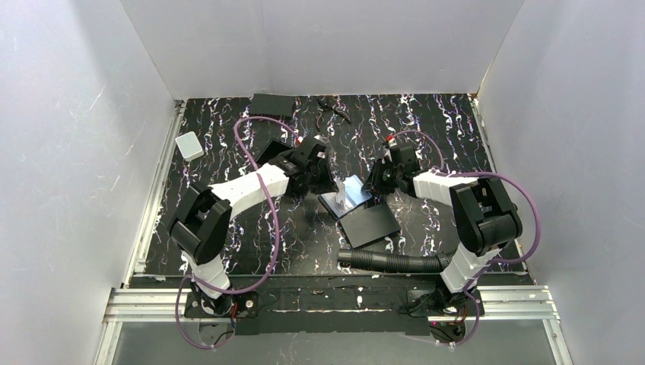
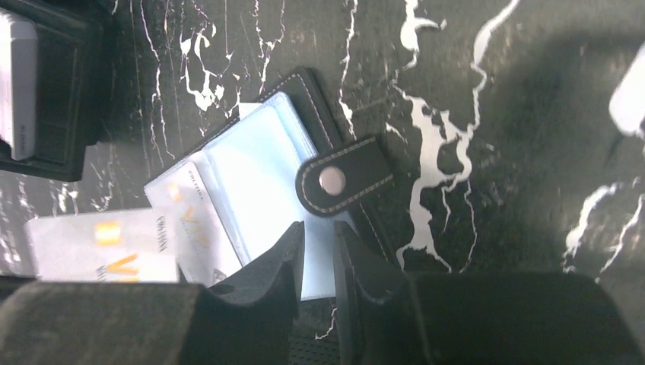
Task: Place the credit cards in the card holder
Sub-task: Insert the credit card into the card holder.
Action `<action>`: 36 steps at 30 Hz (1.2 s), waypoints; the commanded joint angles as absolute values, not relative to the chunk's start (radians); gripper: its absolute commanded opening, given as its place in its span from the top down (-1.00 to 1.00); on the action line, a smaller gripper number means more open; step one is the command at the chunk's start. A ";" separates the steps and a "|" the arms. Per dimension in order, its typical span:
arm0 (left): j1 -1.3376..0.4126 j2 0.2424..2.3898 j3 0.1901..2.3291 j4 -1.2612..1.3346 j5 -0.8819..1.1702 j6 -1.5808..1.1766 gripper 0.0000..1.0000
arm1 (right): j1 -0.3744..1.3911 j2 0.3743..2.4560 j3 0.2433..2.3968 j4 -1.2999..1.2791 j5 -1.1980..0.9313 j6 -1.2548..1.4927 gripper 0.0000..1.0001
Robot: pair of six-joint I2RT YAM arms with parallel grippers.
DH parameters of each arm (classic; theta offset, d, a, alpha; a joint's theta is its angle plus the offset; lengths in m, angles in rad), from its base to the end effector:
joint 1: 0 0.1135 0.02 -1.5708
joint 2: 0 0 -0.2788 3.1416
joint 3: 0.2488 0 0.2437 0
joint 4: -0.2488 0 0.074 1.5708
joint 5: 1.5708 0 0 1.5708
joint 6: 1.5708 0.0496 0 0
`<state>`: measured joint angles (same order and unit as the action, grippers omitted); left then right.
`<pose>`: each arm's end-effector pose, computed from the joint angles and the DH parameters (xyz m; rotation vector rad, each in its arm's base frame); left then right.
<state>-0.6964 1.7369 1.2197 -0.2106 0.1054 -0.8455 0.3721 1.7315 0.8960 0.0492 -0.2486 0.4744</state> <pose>0.2983 -0.2562 0.2418 -0.1256 2.4663 -0.8647 0.3252 0.1400 0.1674 -0.0012 2.4387 0.6912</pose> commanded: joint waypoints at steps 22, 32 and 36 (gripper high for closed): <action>-0.675 1.748 1.010 0.054 0.047 -1.112 1.00 | 0.368 1.713 0.902 -0.058 -0.191 0.385 -0.12; -0.667 1.798 0.994 0.113 0.112 -1.127 1.00 | 0.350 1.788 0.899 -0.038 -0.293 0.448 0.23; -0.650 1.810 0.995 0.121 0.120 -1.125 1.00 | 0.344 1.775 0.838 0.036 -0.342 0.522 0.38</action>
<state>-0.6646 1.8024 1.0054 0.1155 0.1072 -1.1237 0.3408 1.7435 0.9009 0.0384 -0.2824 0.4569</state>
